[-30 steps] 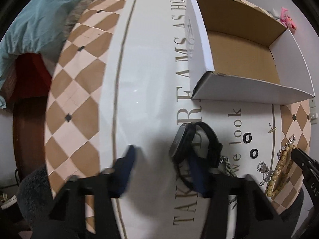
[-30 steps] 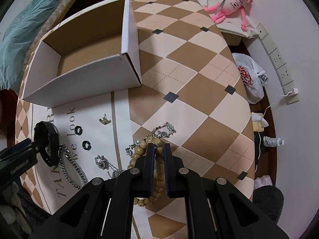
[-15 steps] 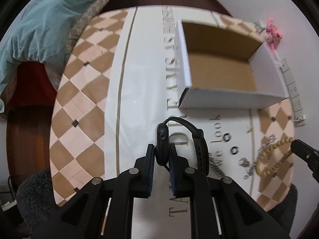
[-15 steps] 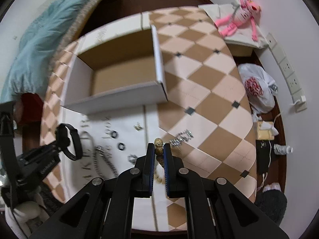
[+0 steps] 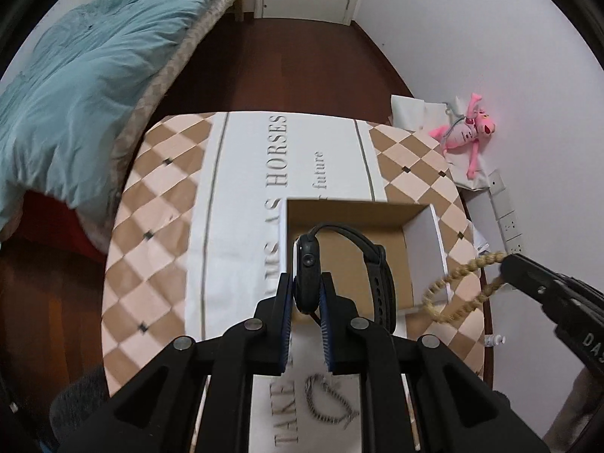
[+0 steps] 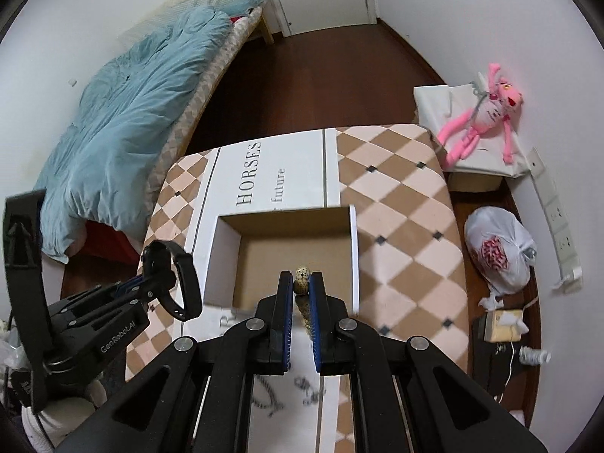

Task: Organize jewelry
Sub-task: 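Carry the watch band and bead bracelet into the white box and open both grippers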

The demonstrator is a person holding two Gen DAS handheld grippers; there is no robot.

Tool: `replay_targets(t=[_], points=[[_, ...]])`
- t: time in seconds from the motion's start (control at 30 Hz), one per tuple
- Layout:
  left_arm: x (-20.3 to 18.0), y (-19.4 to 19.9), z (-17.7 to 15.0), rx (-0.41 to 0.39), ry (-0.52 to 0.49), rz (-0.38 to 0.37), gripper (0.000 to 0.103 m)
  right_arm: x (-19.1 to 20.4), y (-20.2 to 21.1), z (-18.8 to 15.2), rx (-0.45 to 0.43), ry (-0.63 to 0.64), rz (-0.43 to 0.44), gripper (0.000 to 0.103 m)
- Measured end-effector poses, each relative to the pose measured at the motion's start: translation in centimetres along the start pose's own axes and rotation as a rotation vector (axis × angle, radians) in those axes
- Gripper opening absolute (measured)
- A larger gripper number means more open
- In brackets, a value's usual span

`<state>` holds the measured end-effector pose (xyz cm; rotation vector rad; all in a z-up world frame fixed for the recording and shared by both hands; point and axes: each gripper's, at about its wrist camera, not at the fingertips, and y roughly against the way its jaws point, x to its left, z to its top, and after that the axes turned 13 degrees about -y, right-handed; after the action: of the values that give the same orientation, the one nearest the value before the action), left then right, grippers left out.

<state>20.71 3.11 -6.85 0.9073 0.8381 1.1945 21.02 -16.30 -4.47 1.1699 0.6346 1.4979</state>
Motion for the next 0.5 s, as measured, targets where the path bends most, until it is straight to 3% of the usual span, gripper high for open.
replay_targets(t=[0.27,0.43,0.5], points=[[0.4,-5.9,2.8,0.126,0.022,-0.106,0.011,-0.1,-6.1,3.3,0.105,0.007,-0.030,0.009],[0.3,-7.7,3.9,0.187,0.045,-0.152,0.013,0.2,-8.3,4.3,0.164,0.022,-0.001,0.009],[0.5,-8.0,4.2,0.207,0.052,-0.145,0.025,-0.1,-9.4,4.6,0.198,0.012,-0.010,0.010]])
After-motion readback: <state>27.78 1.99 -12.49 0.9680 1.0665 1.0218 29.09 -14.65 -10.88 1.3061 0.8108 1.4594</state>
